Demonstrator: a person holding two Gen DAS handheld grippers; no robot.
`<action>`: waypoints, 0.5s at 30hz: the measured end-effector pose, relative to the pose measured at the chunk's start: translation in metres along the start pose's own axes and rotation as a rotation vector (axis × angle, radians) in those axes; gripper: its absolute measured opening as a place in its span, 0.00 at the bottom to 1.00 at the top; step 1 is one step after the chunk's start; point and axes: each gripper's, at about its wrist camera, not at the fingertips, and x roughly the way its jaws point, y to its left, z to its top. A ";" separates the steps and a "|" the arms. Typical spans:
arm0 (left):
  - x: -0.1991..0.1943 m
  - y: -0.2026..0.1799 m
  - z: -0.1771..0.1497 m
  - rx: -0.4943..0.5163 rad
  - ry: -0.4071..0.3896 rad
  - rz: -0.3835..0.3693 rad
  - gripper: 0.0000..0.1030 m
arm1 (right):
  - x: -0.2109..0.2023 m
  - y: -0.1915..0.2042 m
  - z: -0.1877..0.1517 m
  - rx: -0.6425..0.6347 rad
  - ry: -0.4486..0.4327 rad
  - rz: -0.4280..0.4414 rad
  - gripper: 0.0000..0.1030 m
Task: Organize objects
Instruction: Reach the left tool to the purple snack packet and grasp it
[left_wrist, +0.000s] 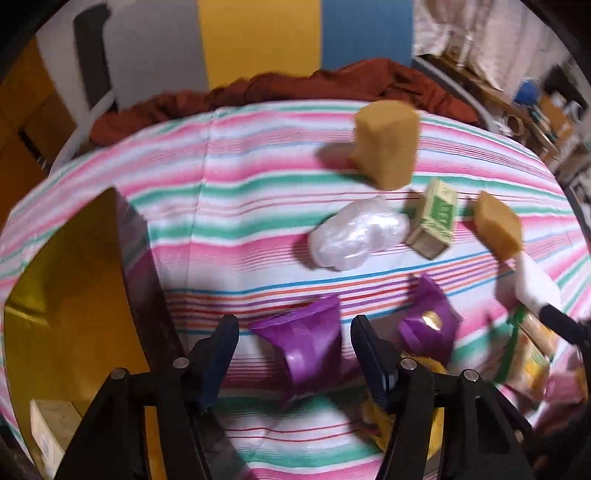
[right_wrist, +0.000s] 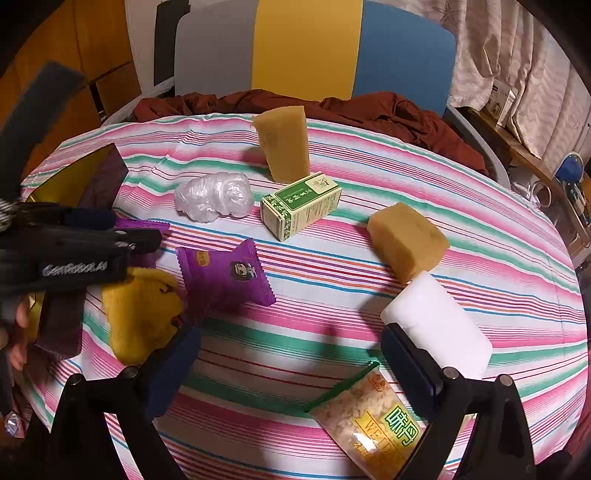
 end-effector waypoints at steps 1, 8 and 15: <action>-0.002 -0.002 -0.001 0.017 -0.012 0.003 0.62 | 0.000 0.000 0.000 0.000 -0.001 -0.002 0.97; 0.020 -0.014 0.000 0.028 0.040 -0.052 0.48 | -0.002 -0.001 0.000 0.006 -0.007 0.003 0.97; 0.025 -0.012 -0.007 0.019 -0.011 -0.102 0.42 | 0.000 0.003 0.000 -0.005 0.007 0.017 0.88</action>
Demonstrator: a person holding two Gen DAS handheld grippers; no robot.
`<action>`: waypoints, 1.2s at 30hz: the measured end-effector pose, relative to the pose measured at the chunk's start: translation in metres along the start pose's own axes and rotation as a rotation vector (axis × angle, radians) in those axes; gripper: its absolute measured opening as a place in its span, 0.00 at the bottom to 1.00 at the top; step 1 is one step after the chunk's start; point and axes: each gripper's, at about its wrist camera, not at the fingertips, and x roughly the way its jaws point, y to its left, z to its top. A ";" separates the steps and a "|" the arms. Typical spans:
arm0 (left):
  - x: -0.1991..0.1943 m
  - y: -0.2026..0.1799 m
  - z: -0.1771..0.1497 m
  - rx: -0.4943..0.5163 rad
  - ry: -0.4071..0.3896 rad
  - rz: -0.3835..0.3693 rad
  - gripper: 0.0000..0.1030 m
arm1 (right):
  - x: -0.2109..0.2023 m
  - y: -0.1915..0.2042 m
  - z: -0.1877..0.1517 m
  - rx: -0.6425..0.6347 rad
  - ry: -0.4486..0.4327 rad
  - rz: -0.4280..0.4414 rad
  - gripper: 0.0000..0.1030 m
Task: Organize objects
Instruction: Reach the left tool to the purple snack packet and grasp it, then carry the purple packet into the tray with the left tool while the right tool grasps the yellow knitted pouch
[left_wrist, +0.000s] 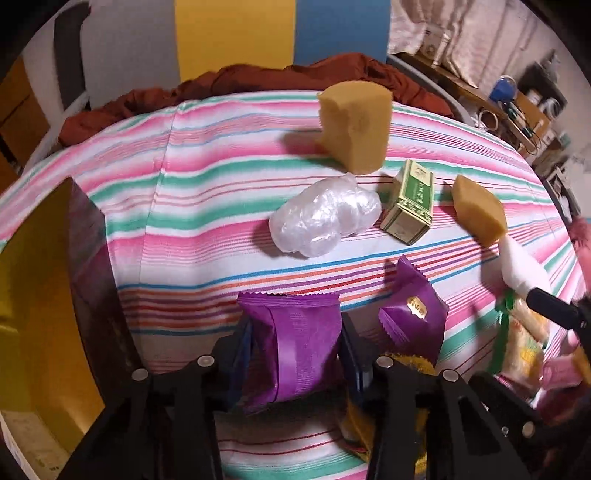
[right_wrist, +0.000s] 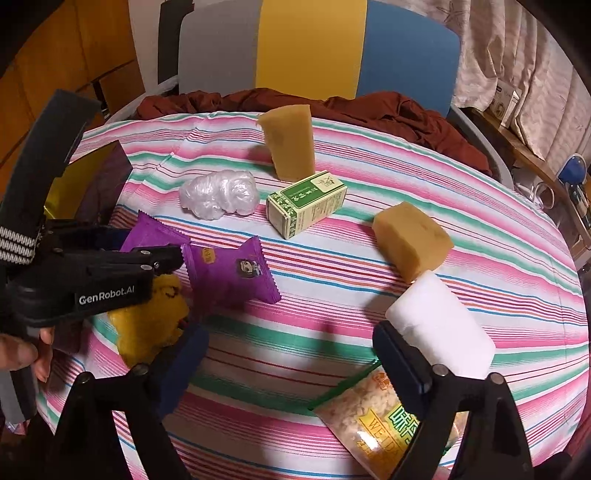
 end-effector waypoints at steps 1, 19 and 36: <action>-0.001 0.002 -0.001 -0.007 -0.008 -0.008 0.42 | 0.000 0.000 0.000 -0.001 0.000 0.003 0.88; -0.096 0.044 -0.036 -0.140 -0.215 -0.151 0.40 | -0.001 0.028 -0.004 -0.087 0.011 0.162 0.73; -0.167 0.143 -0.108 -0.331 -0.336 -0.103 0.40 | 0.015 0.065 0.012 -0.023 0.002 0.363 0.58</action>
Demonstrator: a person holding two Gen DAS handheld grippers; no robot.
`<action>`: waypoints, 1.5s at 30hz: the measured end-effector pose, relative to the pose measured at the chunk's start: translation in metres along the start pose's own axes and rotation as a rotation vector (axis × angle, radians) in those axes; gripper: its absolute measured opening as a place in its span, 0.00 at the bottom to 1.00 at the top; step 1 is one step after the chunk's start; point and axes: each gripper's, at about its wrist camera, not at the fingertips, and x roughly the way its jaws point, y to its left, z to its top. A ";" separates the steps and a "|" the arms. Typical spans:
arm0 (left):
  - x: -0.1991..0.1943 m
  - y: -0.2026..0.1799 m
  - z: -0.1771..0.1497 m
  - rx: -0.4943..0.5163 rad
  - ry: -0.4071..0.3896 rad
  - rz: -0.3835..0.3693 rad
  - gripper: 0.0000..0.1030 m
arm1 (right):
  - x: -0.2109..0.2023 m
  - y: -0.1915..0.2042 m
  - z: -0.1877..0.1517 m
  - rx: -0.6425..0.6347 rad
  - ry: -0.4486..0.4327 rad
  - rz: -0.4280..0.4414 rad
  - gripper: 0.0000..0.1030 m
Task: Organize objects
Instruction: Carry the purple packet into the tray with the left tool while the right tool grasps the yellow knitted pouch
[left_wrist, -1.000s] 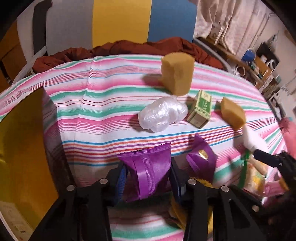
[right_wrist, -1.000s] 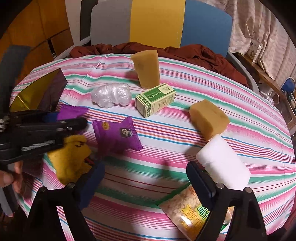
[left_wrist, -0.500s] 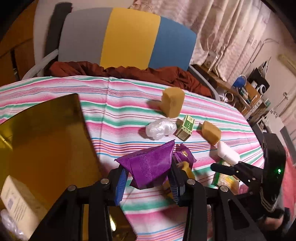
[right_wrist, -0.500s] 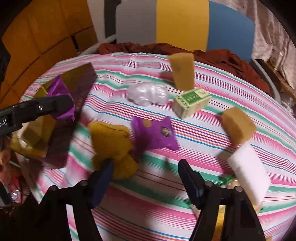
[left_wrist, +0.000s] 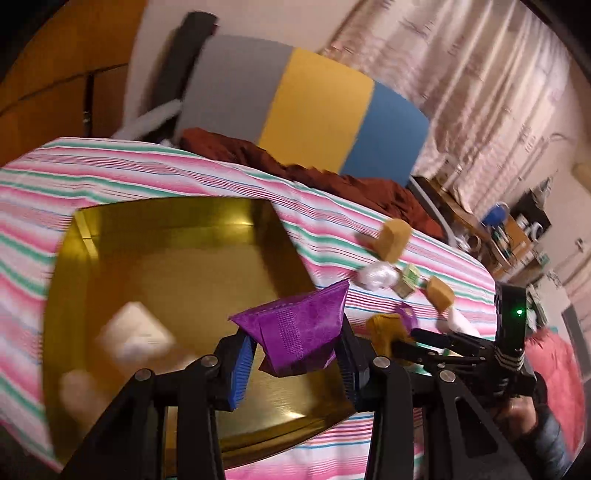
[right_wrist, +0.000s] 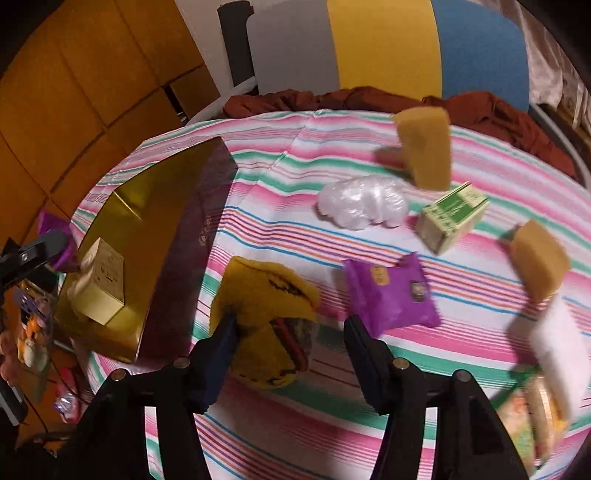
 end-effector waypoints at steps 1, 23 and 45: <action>-0.006 0.008 -0.001 -0.010 -0.007 0.012 0.40 | 0.004 0.001 0.000 0.006 0.010 0.014 0.58; -0.060 0.128 -0.017 -0.157 -0.118 0.225 0.40 | -0.006 0.020 -0.040 0.041 -0.013 -0.085 0.36; -0.011 0.122 0.012 -0.019 -0.064 0.322 0.41 | -0.001 0.027 -0.044 0.031 -0.019 -0.141 0.36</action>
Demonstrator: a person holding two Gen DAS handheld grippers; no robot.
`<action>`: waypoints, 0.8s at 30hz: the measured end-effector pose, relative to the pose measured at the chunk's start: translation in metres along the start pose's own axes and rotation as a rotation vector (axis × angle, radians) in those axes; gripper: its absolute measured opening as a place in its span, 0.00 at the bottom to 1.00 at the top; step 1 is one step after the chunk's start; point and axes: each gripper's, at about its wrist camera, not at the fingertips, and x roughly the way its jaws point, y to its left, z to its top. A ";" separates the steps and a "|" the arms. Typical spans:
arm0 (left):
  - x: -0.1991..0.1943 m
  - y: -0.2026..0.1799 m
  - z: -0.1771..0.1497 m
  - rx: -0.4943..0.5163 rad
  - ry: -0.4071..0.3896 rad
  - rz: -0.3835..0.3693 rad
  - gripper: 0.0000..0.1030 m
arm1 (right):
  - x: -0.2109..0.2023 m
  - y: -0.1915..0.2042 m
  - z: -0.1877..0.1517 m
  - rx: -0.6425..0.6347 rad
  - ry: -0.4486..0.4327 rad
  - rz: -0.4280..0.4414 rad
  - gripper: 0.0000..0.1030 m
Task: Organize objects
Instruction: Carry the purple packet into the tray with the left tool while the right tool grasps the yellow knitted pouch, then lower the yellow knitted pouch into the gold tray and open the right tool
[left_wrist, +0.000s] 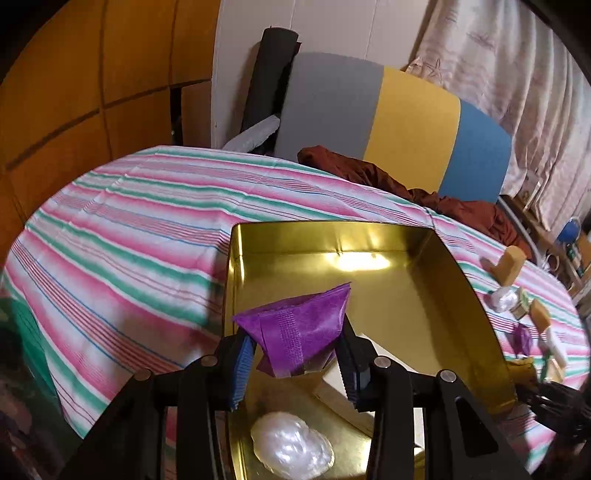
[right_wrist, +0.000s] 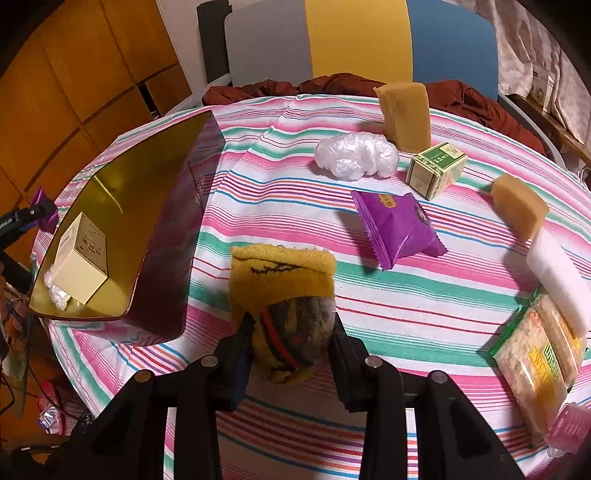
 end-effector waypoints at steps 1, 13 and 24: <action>0.003 0.000 0.003 0.002 -0.001 0.004 0.41 | 0.000 0.000 0.000 0.000 0.000 -0.002 0.36; -0.012 -0.009 0.015 0.023 -0.082 0.009 0.98 | 0.003 0.006 0.002 0.003 0.003 -0.034 0.36; -0.041 -0.018 -0.007 0.006 -0.087 -0.027 1.00 | -0.021 0.008 0.018 0.030 -0.082 -0.083 0.35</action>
